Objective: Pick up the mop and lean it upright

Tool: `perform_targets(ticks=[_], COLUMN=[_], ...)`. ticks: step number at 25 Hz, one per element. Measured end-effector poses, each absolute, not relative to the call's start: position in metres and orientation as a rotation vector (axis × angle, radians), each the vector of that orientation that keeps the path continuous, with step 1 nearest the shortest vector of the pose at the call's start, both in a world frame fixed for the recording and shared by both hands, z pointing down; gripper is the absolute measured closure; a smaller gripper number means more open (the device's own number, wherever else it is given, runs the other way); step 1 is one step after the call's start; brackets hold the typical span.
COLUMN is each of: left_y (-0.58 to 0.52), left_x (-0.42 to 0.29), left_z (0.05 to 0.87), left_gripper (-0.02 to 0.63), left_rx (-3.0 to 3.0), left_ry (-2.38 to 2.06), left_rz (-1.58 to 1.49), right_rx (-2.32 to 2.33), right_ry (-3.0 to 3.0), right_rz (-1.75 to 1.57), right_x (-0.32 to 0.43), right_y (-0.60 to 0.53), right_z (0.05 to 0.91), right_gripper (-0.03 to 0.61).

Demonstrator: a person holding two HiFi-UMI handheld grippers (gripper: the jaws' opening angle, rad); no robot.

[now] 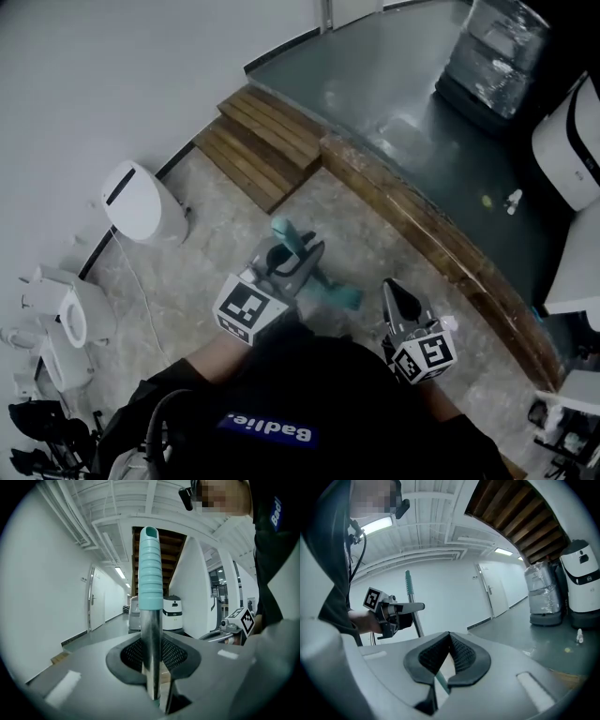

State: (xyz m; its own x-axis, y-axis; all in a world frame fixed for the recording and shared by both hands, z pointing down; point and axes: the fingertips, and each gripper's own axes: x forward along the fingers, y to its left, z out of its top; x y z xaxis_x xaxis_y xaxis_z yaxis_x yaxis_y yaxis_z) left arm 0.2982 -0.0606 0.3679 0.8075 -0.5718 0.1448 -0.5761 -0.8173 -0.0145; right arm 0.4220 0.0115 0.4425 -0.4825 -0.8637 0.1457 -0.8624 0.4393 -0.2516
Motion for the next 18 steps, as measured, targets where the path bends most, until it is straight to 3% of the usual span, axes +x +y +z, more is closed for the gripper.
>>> perform_targets(ticks=[18], left_y=[-0.167], left_x=[0.13], left_z=[0.381], left_gripper=[0.525], left_rx=[2.858], left_ry=[-1.076], left_rz=[0.137], right_rx=[-1.4], right_ry=[2.883], right_rz=[-0.375], right_x=[0.232], right_y=[-0.156], right_z=[0.419], right_gripper=[0.572])
